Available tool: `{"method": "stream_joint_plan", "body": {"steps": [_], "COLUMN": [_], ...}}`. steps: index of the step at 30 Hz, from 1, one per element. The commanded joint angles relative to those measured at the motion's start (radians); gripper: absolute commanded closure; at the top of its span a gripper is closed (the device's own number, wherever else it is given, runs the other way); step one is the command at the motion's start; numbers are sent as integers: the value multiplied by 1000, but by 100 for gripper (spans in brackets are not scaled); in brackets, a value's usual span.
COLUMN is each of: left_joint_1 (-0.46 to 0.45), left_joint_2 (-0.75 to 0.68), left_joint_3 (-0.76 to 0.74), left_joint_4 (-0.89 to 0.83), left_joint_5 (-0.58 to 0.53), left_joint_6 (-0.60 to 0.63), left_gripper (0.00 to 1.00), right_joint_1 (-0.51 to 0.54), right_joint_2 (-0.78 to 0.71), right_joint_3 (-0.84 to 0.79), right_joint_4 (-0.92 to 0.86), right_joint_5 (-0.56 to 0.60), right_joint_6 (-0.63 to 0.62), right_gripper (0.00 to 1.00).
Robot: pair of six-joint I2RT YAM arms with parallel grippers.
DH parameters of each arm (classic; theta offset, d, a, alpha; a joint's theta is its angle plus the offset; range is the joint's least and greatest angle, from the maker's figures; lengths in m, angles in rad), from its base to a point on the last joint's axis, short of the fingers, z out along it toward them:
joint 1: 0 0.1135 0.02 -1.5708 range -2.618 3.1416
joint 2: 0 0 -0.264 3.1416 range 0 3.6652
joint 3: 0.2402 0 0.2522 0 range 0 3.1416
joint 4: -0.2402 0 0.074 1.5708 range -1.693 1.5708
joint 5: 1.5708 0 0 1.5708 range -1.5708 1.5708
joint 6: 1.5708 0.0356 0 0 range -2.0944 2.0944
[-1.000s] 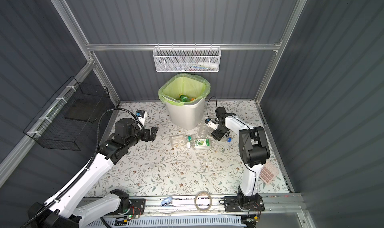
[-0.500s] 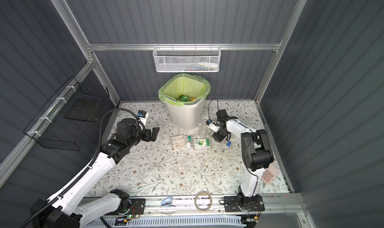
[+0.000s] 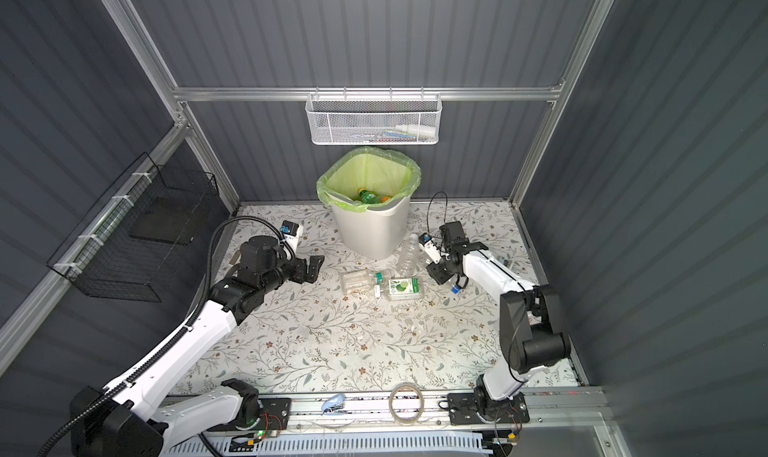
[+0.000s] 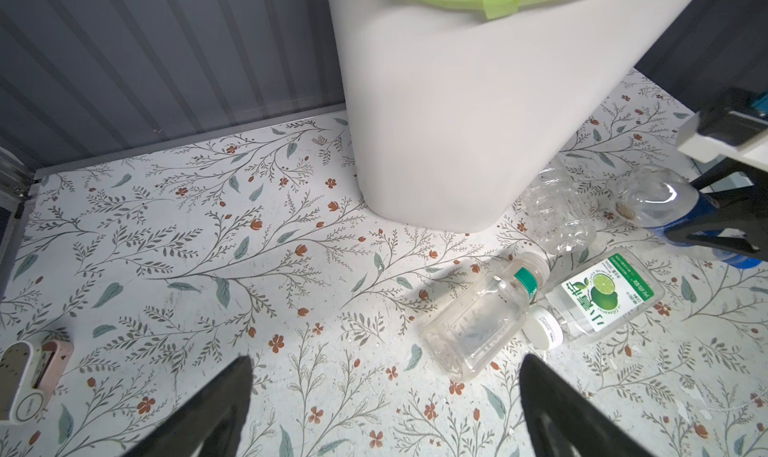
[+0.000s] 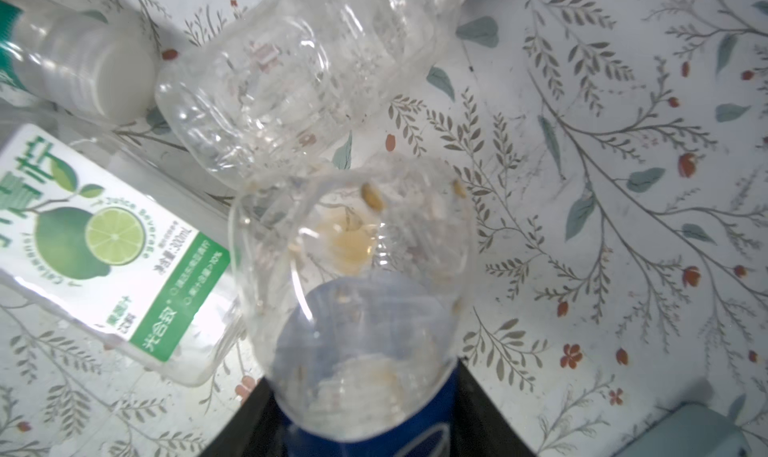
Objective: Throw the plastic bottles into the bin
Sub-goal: 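Carry the blue-label bottle over the bin with the right gripper and release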
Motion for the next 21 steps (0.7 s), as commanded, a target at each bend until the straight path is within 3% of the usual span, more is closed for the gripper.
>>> {"method": "stream_joint_plan", "body": {"steps": [1, 11, 17, 21], "left_joint_1": [9, 9, 9, 9], "left_joint_2": [9, -6, -24, -30], "left_joint_3": [-19, -51, -80, -98], "left_joint_4": [24, 49, 75, 96], "left_joint_5": [22, 37, 46, 65], "left_joint_6": [-19, -46, -50, -67], "left_gripper": [0, 0, 0, 0], "right_joint_1": [-3, -1, 7, 35], "right_joint_2": [-93, -529, -764, -899], "right_joint_3": [-49, -380, -544, -628], "right_joint_4": [98, 539, 759, 848], "right_joint_5": [-30, 72, -4, 30], "right_joint_6": [124, 388, 567, 632], "right_gripper": [47, 47, 48, 49]}}
